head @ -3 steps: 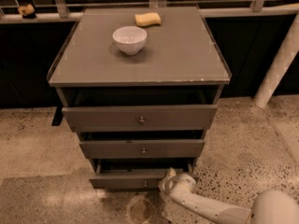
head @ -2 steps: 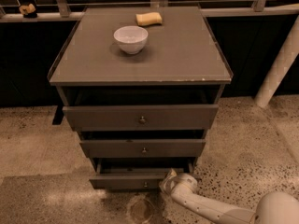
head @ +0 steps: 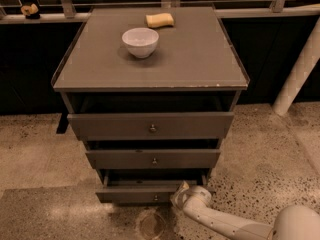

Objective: Open bottom drawer

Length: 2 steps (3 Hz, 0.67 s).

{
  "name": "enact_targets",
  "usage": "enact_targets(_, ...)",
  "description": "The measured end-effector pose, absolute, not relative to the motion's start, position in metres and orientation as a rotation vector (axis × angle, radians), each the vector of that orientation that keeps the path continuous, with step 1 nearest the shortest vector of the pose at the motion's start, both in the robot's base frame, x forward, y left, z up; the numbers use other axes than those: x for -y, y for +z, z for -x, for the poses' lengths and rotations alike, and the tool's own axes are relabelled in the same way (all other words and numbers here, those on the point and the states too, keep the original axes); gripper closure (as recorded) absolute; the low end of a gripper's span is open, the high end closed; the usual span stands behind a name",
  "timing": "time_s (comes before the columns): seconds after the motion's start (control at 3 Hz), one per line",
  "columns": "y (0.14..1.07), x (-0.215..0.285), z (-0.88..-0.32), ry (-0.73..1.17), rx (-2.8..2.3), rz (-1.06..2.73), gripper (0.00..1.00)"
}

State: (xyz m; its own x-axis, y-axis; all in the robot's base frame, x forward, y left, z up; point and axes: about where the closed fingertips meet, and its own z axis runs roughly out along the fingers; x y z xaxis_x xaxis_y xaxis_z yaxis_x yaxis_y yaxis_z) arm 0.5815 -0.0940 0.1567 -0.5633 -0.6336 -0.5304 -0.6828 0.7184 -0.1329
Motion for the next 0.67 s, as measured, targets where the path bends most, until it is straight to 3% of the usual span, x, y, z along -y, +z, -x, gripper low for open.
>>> enact_targets(0.67, 0.153, 0.0958, -0.5731, 0.131, -2.378, 0.999, 1.0)
